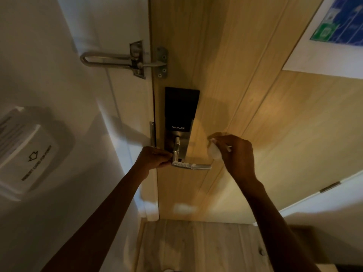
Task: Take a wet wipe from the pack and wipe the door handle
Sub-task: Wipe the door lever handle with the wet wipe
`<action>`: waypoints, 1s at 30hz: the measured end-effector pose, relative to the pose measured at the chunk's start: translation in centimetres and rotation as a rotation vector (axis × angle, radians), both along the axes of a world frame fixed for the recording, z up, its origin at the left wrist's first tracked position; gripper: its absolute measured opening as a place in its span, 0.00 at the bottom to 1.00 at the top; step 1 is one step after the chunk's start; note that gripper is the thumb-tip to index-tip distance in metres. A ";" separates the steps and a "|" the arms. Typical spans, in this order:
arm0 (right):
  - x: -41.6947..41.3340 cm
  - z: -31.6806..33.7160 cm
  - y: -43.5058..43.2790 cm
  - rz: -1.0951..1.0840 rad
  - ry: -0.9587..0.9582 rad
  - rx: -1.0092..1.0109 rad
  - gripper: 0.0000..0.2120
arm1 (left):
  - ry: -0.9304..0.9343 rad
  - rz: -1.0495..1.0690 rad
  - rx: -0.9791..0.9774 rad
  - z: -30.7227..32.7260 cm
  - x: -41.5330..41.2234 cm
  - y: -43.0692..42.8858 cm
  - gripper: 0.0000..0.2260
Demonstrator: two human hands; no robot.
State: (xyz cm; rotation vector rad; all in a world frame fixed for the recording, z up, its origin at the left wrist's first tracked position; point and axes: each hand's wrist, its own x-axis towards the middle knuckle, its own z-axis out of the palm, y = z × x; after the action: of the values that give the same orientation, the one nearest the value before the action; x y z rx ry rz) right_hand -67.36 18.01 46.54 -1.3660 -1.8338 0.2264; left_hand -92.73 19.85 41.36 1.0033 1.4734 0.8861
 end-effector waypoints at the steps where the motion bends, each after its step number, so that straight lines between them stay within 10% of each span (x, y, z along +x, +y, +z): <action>1: -0.6 -0.3 0.0 0.039 0.001 -0.005 0.08 | 0.012 0.001 -0.002 0.0 0.0 0.0 0.08; 20: -2.7 -4.0 -0.9 0.059 0.288 -0.322 0.07 | 0.131 -0.025 -0.007 -0.5 -0.1 0.4 0.06; 30: -3.6 -5.7 -2.2 0.201 -0.313 -0.164 0.25 | 0.101 -0.013 -0.004 -0.8 -0.2 0.4 0.06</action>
State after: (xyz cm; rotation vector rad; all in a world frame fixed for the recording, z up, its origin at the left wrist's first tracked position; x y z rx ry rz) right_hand -70.96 15.83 40.80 -1.3879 -2.2606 0.2855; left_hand -92.93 20.29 40.60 1.0663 1.5507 0.8329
